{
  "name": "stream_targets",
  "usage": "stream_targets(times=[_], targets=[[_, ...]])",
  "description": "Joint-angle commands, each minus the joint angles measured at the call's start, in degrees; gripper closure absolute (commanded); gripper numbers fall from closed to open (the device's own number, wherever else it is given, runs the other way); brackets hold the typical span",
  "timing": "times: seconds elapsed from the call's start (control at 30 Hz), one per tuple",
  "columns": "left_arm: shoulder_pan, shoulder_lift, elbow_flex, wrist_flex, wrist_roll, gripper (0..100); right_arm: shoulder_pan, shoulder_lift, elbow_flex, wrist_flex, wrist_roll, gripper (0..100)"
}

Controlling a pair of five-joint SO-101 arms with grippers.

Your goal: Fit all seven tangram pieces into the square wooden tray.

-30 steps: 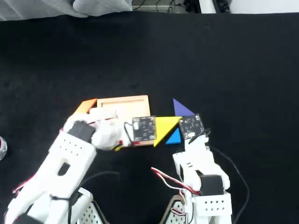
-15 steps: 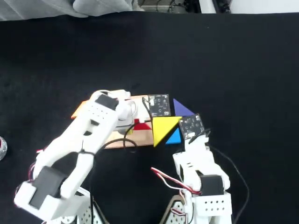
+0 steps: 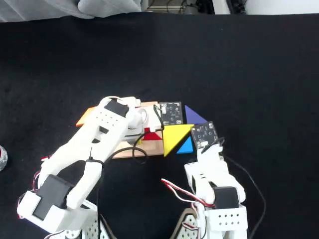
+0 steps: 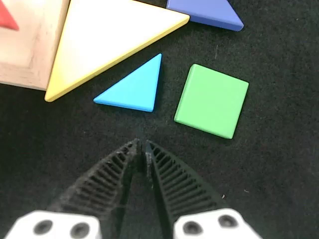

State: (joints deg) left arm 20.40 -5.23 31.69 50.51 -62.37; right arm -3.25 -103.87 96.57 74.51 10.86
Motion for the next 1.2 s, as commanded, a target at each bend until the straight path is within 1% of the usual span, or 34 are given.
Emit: stream_targets(times=[0.0,0.23,0.6,0.7,0.73,0.8,0.87,1.0,1.07,1.17], targets=[[0.6,-0.3,-1.1,-0.6,0.7,83,1.0,-4.5,0.0,0.3,-0.2,98.6],[0.4,-0.3,-1.0,-0.5,0.8,67,1.0,-4.5,0.0,0.3,-0.2,98.6],[0.0,-0.5,-1.9,1.7,0.6,66,1.0,-4.5,0.0,0.3,-0.2,98.6],[-1.7,-0.7,-5.6,1.2,1.2,66,1.0,-4.5,0.0,0.3,-0.2,98.6],[-2.1,-0.6,-7.3,0.5,3.3,66,1.0,-4.5,0.0,0.3,-0.2,98.6],[-2.0,-0.2,-9.7,-1.9,10.5,67,1.0,-4.5,0.0,0.3,-0.2,98.6],[-0.7,0.4,-9.8,-5.5,15.4,67,1.0,-4.5,0.0,0.3,-0.2,98.6],[2.2,4.4,-6.6,-11.5,15.7,67,1.0,-4.5,0.0,0.3,-0.2,98.6],[1.8,7.0,-6.4,-13.8,15.7,67,1.0,-4.5,0.0,0.3,-0.2,98.6],[0.6,9.8,-6.4,-14.6,14.9,67,1.0,-4.5,0.0,0.3,-0.2,98.6]])
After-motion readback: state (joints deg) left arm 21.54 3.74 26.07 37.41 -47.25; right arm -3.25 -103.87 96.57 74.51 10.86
